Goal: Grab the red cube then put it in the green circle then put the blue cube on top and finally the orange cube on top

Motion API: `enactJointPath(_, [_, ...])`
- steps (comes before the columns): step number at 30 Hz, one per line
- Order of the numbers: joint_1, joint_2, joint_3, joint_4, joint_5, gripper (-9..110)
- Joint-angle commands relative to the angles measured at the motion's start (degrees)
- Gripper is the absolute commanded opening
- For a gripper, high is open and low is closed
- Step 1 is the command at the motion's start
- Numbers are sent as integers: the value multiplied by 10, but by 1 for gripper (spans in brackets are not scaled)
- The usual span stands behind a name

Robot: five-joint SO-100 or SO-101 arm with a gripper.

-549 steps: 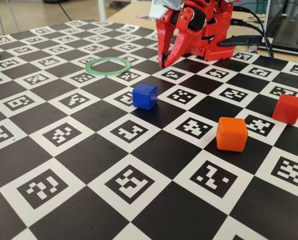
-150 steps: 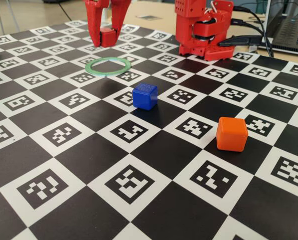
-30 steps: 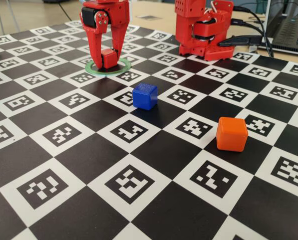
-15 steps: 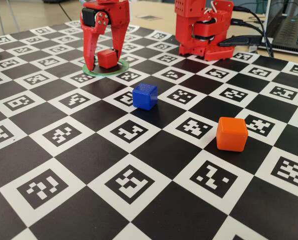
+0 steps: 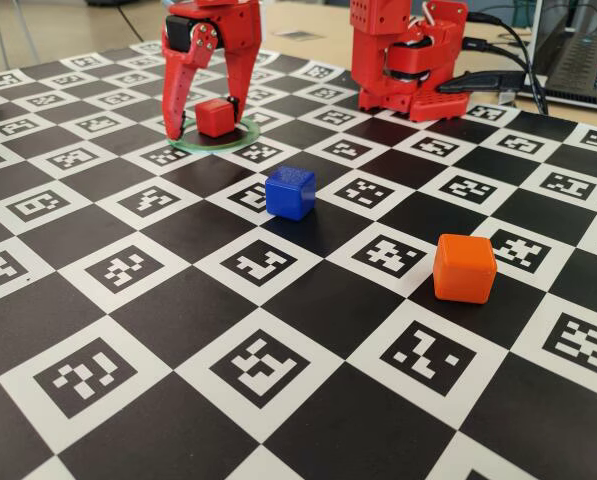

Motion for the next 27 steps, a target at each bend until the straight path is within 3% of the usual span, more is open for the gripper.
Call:
enactJointPath(1, [8, 43, -46, 13, 6, 40])
enactJointPath(10, [9, 48, -103, 61, 11, 40])
enactJointPath(27, [-18, 80, -361, 366, 36, 39])
